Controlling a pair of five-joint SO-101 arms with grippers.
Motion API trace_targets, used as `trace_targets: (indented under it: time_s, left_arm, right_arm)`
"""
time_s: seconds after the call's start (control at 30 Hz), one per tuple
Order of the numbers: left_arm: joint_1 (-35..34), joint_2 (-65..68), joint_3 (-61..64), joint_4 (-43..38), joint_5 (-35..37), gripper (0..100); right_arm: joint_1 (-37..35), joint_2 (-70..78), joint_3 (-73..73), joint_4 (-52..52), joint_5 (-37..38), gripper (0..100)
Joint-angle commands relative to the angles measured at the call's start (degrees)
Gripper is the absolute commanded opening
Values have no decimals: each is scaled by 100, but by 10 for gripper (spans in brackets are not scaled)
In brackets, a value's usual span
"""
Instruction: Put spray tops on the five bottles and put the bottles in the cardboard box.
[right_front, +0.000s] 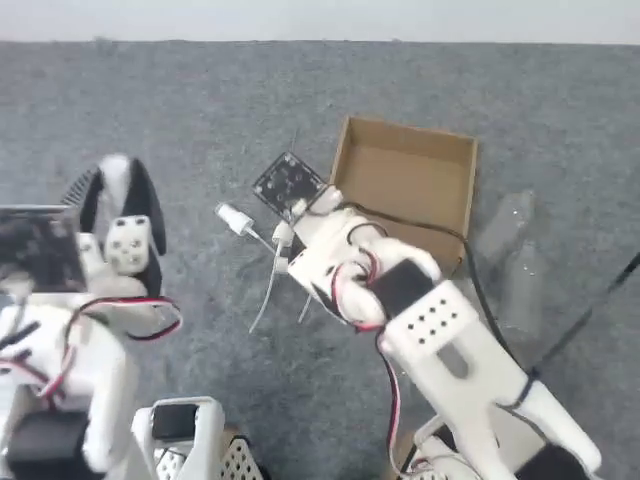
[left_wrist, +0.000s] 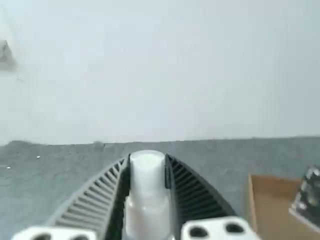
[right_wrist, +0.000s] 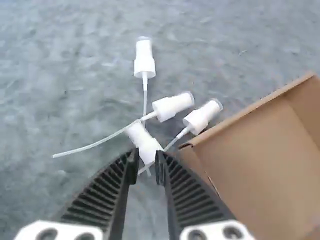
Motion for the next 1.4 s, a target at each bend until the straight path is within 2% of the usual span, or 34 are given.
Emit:
trace_targets:
  time_s: [0.0, 0.13, 0.27, 0.37, 0.47, 0.67, 0.87, 0.97, 1.13, 1.3, 1.37]
  left_arm:
    - [-9, 774, -769, -527, 633, 12]
    - [255, 1178, -787, -1160, 1134, 12]
    - [607, 1284, -778, -1363, 1407, 12]
    - [730, 1292, -778, -1336, 1433, 12]
    - [721, 1284, -655, -1213, 1415, 12]
    - [369, 1275, 4, -633, 862, 12]
    - [360, 1275, 1226, -633, 352, 12]
    - [360, 1275, 1780, -677, 316, 12]
    - [360, 1275, 2466, -677, -35, 12]
    - [316, 1275, 3002, -826, -211, 12]
    - [316, 1275, 3301, -1073, -211, 12]
  right_arm:
    - [-242, -769, 325, -725, -70, 6]
    - [-602, -1297, 1231, -1587, -53, 6]
    - [-866, -1684, 1908, -2185, -53, 6]
    - [-831, -1771, 2013, -2193, -53, 6]
    - [-505, -1842, 1978, -1947, -79, 6]
    - [989, -2440, 1002, -391, -88, 6]
    - [2756, -2563, -466, 1402, -44, 8]
    - [3758, -2246, -1029, 1798, 18, 9]
    - [5121, -1420, -1538, 2053, 659, 9]
    - [5921, -505, -1574, 2062, 800, 12]
    - [6105, -101, -1582, 2062, 800, 45]
